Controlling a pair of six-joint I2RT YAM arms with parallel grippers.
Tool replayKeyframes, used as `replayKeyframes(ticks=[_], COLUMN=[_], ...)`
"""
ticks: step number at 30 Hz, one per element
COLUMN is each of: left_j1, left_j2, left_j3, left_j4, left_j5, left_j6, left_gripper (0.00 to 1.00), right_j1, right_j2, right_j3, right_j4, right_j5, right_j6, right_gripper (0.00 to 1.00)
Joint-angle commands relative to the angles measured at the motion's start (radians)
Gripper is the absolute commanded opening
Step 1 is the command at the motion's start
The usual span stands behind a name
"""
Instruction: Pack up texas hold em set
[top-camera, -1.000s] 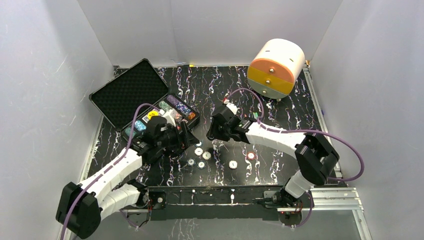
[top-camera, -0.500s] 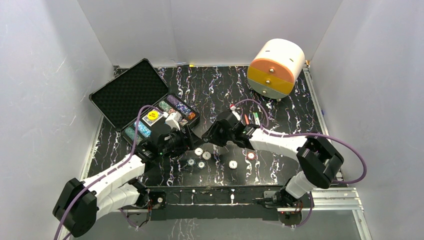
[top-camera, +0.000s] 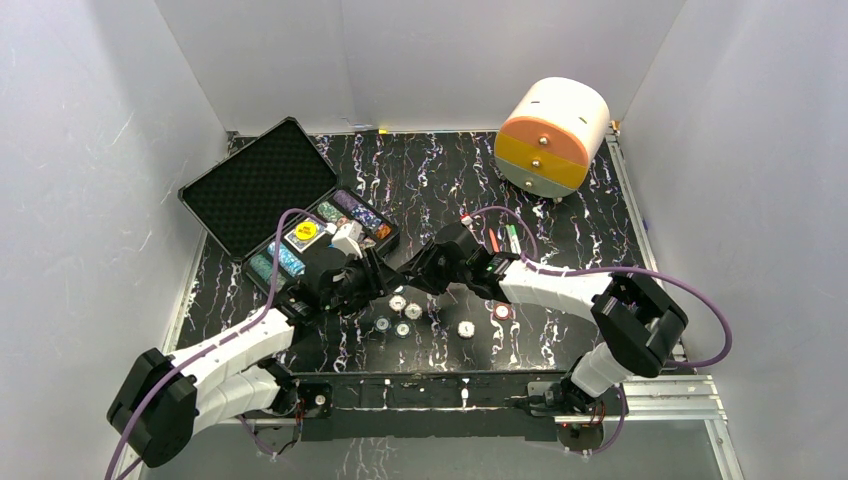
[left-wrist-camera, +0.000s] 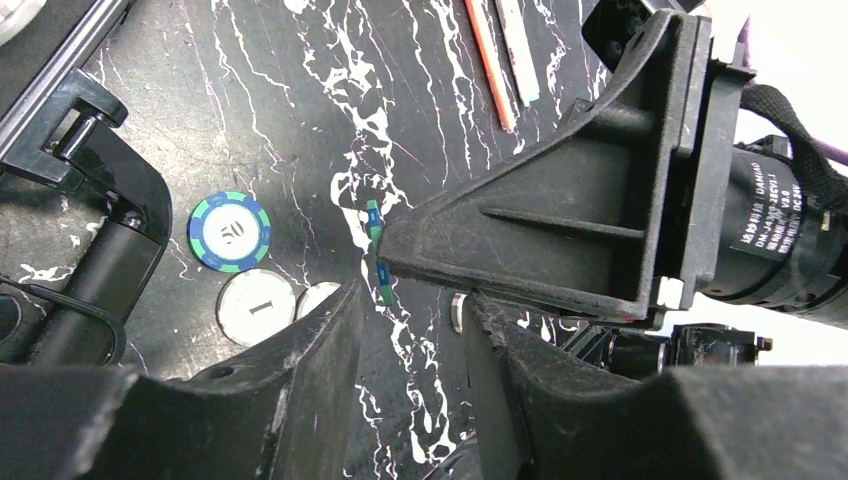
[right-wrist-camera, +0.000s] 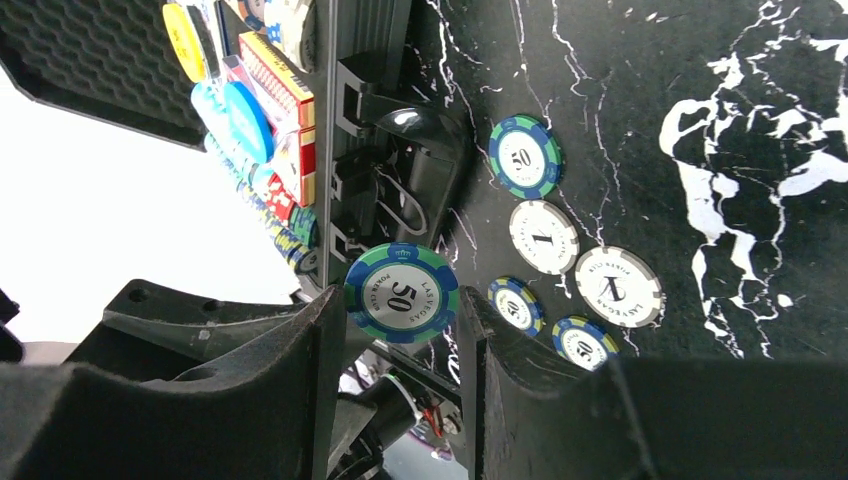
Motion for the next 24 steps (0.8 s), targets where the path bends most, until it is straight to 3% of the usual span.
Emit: replayKeyframes(ticks=[1, 8, 12, 14, 15, 17, 22, 24], left_j1=[-0.005, -0.004, -0.005, -0.005, -0.005, -0.004, -0.007, -0.006], left_j2=[0.012, 0.029, 0.032, 0.034, 0.035, 0.023, 0.008, 0.04], left_j3=[0.0, 0.013, 0.021, 0.027, 0.034, 0.074, 0.249, 0.336], left_j4=[0.027, 0.045, 0.037, 0.029, 0.022, -0.062, -0.429, -0.574], left_j5=[-0.036, -0.05, -0.065, -0.068, -0.062, -0.077, -0.125, -0.114], left_j6=[-0.005, -0.002, 0.019, 0.045, 0.066, 0.139, 0.344, 0.415], left_gripper=[0.36, 0.24, 0.11, 0.0, 0.0, 0.0, 0.0, 0.0], right_j1=[-0.002, -0.003, -0.002, -0.002, -0.002, -0.007, -0.079, -0.109], right_j2=[-0.04, -0.036, -0.037, -0.039, -0.042, -0.053, -0.132, -0.173], right_j3=[-0.002, -0.013, -0.028, -0.035, -0.038, -0.038, 0.004, 0.015], right_j4=[0.063, 0.091, 0.102, 0.111, 0.116, 0.107, -0.013, -0.072], right_j5=[-0.015, -0.056, -0.071, -0.078, -0.078, -0.061, -0.026, 0.004], right_j6=[0.032, 0.043, 0.05, 0.054, 0.053, 0.031, -0.168, -0.242], right_gripper=[0.46, 0.46, 0.46, 0.46, 0.46, 0.48, 0.76, 0.78])
